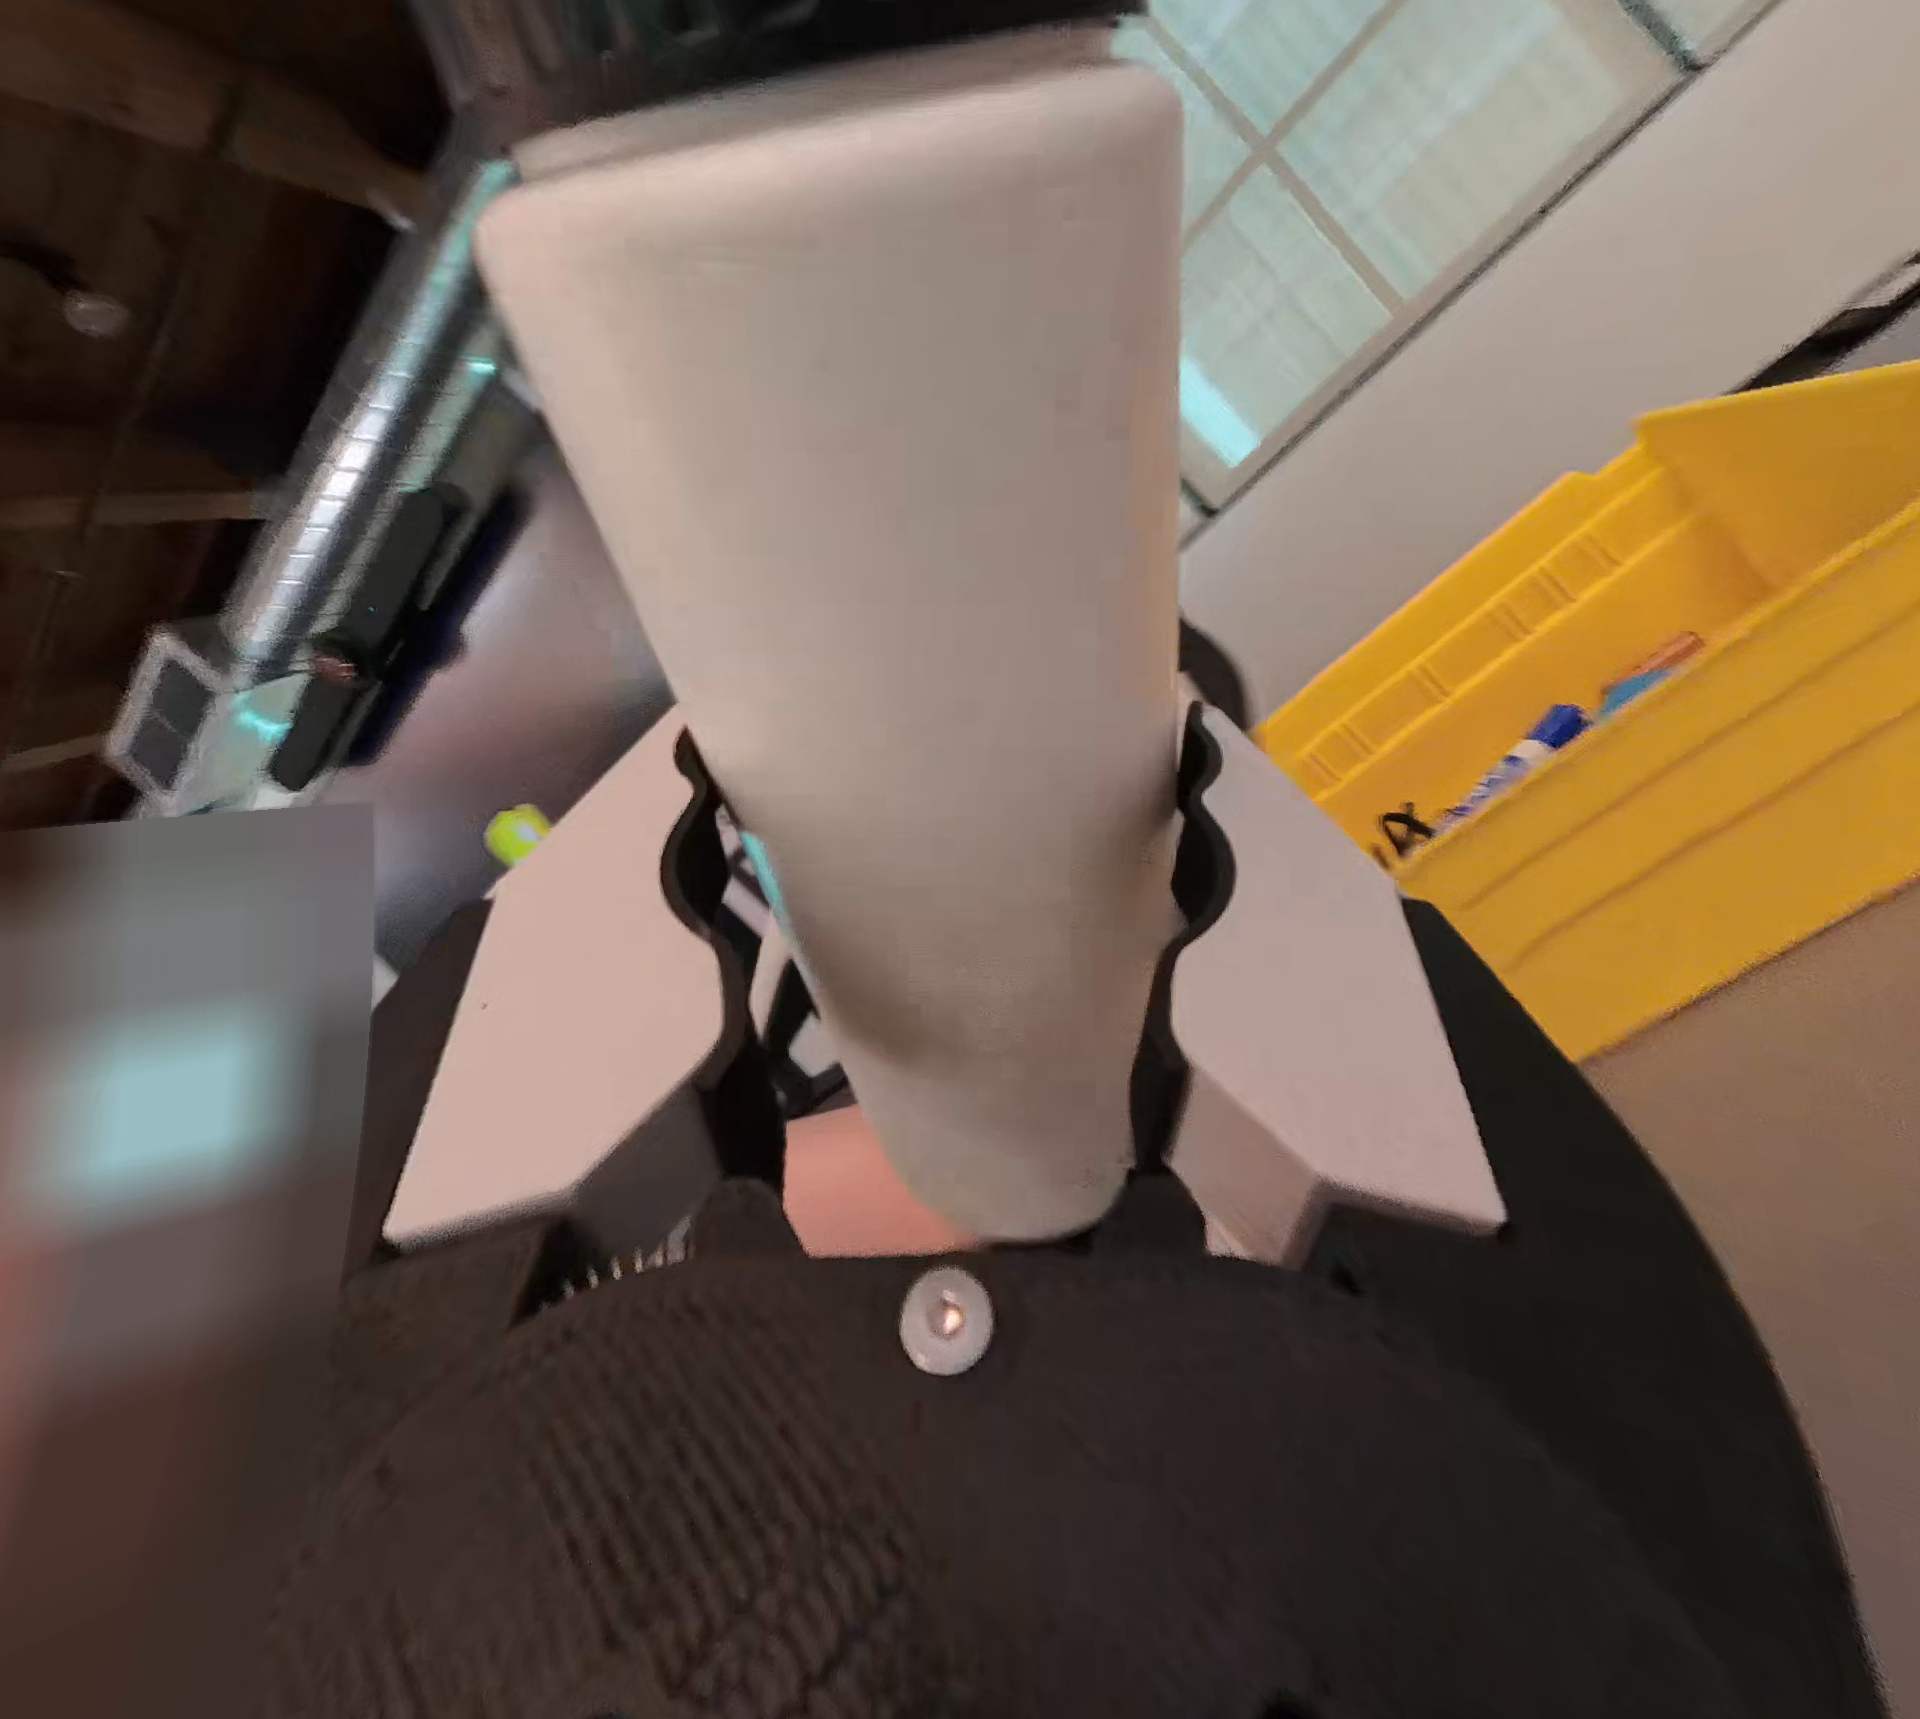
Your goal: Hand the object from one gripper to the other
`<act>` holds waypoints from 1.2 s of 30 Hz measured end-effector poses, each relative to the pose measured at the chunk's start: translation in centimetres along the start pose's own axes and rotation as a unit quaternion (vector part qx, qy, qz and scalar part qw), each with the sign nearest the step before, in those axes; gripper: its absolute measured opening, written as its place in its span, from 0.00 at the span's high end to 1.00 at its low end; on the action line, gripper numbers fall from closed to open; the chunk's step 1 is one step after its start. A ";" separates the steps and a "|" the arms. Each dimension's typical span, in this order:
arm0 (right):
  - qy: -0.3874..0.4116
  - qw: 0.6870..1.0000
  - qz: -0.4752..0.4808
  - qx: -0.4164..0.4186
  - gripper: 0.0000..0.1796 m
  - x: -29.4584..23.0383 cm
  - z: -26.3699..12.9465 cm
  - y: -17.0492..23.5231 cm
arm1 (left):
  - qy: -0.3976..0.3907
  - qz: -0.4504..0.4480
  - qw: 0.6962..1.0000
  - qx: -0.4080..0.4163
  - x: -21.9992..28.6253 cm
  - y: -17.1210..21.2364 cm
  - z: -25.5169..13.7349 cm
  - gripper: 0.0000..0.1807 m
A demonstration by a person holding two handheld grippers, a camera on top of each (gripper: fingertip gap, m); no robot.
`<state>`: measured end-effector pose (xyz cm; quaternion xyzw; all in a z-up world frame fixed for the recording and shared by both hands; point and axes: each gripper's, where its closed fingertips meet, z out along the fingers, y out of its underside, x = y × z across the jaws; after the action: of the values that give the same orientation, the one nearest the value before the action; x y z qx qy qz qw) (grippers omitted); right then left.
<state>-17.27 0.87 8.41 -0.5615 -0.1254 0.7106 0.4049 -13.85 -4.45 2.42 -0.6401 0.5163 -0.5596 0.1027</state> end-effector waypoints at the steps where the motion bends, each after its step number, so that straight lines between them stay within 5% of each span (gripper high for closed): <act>1: 0.018 1.000 -0.006 -0.002 0.52 0.2 -0.1 -0.2 | 0.017 -0.005 1.000 -0.003 0.2 0.0 0.4 0.52; 7: 0.093 0.992 -0.075 -0.050 0.42 -1.1 -2.0 -1.4 | 0.221 -0.032 0.973 0.061 4.0 -2.2 0.6 0.53; 13: 0.124 0.976 -0.180 0.002 0.39 -4.2 -5.9 -5.8 | 0.344 -0.035 0.928 0.141 7.4 -4.7 -2.9 0.54; 20: 0.101 0.976 -0.169 0.089 0.40 -6.0 -9.7 -9.6 | 0.286 0.050 0.914 0.283 9.3 -6.9 -12.4 0.54; 26: 0.155 0.939 -0.280 0.122 0.41 -5.2 -9.6 -10.8 | 0.100 0.050 0.926 0.362 5.8 -6.7 -18.1 0.53; 30: 0.183 0.890 -0.404 0.104 0.41 -4.9 -5.7 -8.7 | 0.018 0.039 0.918 0.395 3.5 -7.4 -18.6 0.53; 36: 0.187 0.860 -0.473 0.045 0.37 -3.9 0.9 -2.7 | 0.036 0.048 0.902 0.428 3.7 -9.6 -14.5 0.53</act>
<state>-16.73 0.05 13.20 -0.5378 -0.2657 0.3200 0.7333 -21.12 3.44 16.66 -0.4884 0.2600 -0.7438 0.3749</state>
